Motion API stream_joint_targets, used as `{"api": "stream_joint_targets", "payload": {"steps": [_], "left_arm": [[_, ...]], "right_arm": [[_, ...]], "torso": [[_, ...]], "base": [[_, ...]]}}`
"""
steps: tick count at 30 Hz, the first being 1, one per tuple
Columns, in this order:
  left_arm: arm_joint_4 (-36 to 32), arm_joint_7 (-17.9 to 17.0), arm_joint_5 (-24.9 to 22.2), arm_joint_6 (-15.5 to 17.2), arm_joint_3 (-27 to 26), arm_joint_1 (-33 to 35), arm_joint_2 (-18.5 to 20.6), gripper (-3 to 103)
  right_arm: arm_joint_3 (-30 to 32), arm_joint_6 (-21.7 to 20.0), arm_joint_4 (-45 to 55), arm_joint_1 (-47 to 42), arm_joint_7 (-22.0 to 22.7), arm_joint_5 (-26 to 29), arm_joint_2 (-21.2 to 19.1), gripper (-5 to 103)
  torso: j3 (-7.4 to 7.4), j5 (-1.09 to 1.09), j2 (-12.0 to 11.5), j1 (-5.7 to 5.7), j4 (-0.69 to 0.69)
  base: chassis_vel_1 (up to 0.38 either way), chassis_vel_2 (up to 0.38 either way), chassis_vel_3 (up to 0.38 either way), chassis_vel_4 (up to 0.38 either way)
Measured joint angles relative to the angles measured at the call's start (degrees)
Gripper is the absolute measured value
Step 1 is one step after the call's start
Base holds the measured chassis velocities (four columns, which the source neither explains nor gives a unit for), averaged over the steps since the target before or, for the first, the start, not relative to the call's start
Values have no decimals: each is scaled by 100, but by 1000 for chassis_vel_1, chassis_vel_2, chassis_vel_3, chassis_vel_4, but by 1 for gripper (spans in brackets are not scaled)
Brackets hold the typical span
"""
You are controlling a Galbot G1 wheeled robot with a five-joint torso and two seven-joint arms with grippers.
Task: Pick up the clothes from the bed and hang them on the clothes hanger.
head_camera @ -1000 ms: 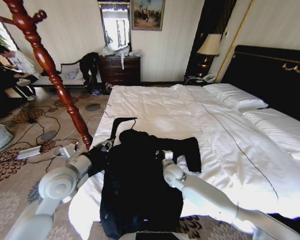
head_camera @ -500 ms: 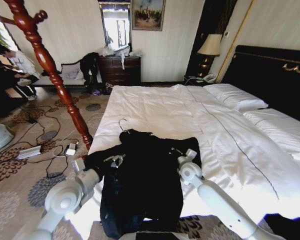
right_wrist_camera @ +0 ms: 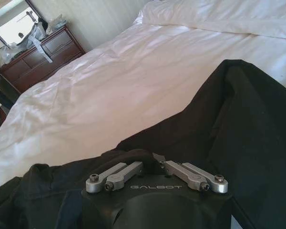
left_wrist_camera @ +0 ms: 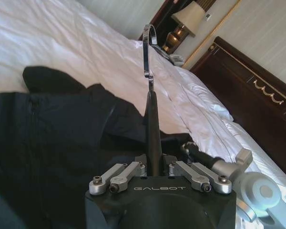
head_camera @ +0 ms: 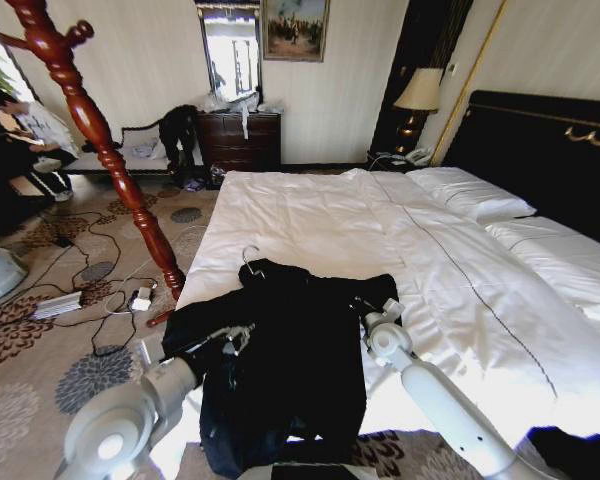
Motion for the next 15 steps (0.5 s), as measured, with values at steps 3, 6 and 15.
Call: {"api": "stream_joint_targets", "payload": {"steps": [3,6,15], "left_arm": [[3,-6,-11,72,97,103,-42,16],[51,-10,-43,95,192,73,-40,16],[1387,235,-246,208,954,-1014,-546,16]], "right_arm": [[37,-9,-29,57,2,14,21,1],[65,-10,2,86,-15,14,23,1],[17,57,658,-152,-258,-86,-118,1]], "torso": [[0,1,0,0,0],[0,1,0,0,1],[0,0,0,0,-1]], "base": [[0,0,0,0],[0,0,0,0],[0,0,0,0]]}}
